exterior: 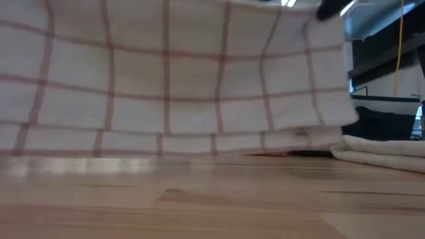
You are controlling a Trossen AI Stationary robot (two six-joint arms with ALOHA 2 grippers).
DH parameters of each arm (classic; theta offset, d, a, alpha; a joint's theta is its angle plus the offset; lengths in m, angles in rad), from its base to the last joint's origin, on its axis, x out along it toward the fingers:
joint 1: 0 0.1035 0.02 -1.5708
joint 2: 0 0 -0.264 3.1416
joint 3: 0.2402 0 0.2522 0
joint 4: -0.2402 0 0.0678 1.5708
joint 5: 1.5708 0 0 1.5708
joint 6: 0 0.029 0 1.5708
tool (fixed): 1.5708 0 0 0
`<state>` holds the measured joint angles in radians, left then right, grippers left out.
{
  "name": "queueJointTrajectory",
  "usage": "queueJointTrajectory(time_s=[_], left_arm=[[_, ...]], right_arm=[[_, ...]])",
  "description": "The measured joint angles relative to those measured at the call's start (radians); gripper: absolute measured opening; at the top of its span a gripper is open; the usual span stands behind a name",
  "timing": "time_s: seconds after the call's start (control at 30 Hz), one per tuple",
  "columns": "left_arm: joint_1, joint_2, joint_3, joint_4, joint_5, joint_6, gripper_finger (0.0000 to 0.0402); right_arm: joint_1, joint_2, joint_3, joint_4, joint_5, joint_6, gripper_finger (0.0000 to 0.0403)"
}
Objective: Fold towel
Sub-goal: Fold the white towel
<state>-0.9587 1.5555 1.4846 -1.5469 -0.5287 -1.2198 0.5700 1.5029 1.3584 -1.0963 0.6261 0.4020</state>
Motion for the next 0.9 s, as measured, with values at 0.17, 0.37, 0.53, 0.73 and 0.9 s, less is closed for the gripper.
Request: queueJointTrajectory(time_s=[0.17,0.37,0.53,0.73,0.9], left_arm=[[-0.052,0.000,0.022,0.163,0.008,0.001,0.0000],[-0.111,0.000,0.026,0.447,-0.036,0.126,0.0000],[-0.135,-0.004,-0.033,0.314,-0.112,-0.016,0.0000],[-0.111,-0.004,-0.251,0.215,-0.114,-0.167,0.0000],[-0.078,-0.003,-0.443,0.253,-0.097,-0.193,0.0002]], right_arm=[[0.094,-0.001,0.065,-0.006,-0.130,0.112,0.0007],[0.168,-0.002,0.075,0.081,-0.341,0.180,0.0007],[0.164,-0.006,-0.034,0.130,-0.319,0.209,0.0009],[0.056,-0.007,-0.299,0.282,-0.302,0.231,0.0011],[-0.047,-0.007,-0.499,0.458,-0.277,0.219,0.0012]])
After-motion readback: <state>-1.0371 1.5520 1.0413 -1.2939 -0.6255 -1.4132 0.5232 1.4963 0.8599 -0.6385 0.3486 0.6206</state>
